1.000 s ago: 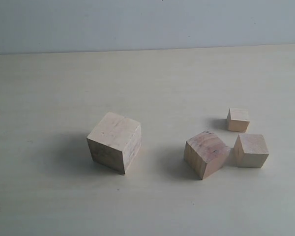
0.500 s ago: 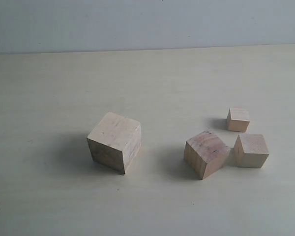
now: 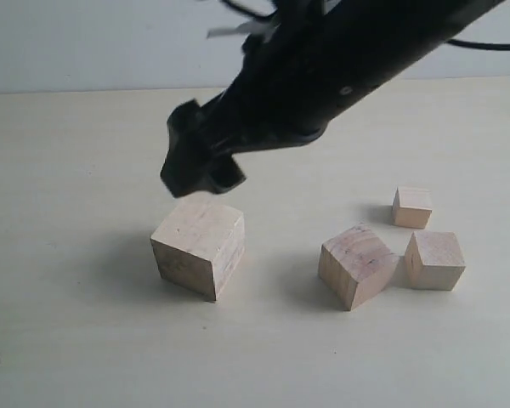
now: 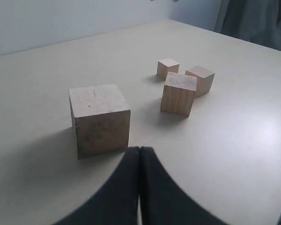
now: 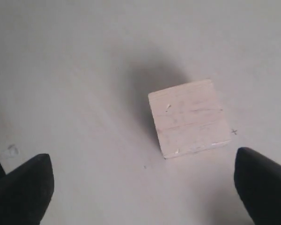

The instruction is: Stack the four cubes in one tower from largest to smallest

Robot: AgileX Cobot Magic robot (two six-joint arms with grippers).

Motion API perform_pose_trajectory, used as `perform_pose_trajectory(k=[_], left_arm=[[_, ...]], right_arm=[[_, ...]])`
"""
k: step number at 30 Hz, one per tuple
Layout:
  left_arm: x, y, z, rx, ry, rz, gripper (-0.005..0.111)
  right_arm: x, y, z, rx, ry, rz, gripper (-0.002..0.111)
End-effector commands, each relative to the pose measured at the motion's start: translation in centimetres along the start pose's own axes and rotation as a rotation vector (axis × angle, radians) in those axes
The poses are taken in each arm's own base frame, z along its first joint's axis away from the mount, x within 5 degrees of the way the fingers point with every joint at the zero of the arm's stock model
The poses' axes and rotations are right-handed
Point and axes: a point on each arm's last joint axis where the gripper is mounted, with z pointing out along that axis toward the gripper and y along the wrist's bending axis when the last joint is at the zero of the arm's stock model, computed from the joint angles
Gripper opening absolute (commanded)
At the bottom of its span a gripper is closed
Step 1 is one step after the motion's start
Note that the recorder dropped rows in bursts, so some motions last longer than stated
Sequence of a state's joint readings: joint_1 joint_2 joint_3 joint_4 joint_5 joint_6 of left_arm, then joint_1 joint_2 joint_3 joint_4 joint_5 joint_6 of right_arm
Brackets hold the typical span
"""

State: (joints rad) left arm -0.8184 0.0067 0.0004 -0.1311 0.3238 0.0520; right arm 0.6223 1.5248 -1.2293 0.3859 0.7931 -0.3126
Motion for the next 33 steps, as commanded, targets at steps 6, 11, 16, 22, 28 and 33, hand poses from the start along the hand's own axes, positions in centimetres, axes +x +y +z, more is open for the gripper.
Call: perform_pose_trajectory(k=[6,11,16,22,28,33], left_arm=[[-0.1,0.0,-0.1,0.0,-0.012,-0.006,0.0],[-0.1,0.0,-0.1,0.0,-0.012,-0.003,0.0],[-0.1,0.0,-0.1,0.0,-0.012,-0.003,0.0],[-0.1,0.0,-0.1,0.0,-0.012,-0.003,0.0],[-0.1,0.0,-0.1,0.0,-0.012,-0.003,0.0],[-0.1,0.0,-0.1,0.0,-0.012,-0.003,0.0]], right_arm=[[-1.4,-1.2,5.9,-0.031,0.173,-0.212,0.101],[-2.1,-2.1,8.5,-0.009,0.217,-0.3,0.101],[-2.3,-3.1,11.7,0.025,0.279,-0.364,0.101],[-2.6,-4.0,14.8,0.031,0.314,-0.372,0.101],[-2.0,-4.5,16.9,0.013,0.359,-0.358,0.101],[-0.8,-4.8,18.1,-0.01,0.44,-0.35,0.083]])
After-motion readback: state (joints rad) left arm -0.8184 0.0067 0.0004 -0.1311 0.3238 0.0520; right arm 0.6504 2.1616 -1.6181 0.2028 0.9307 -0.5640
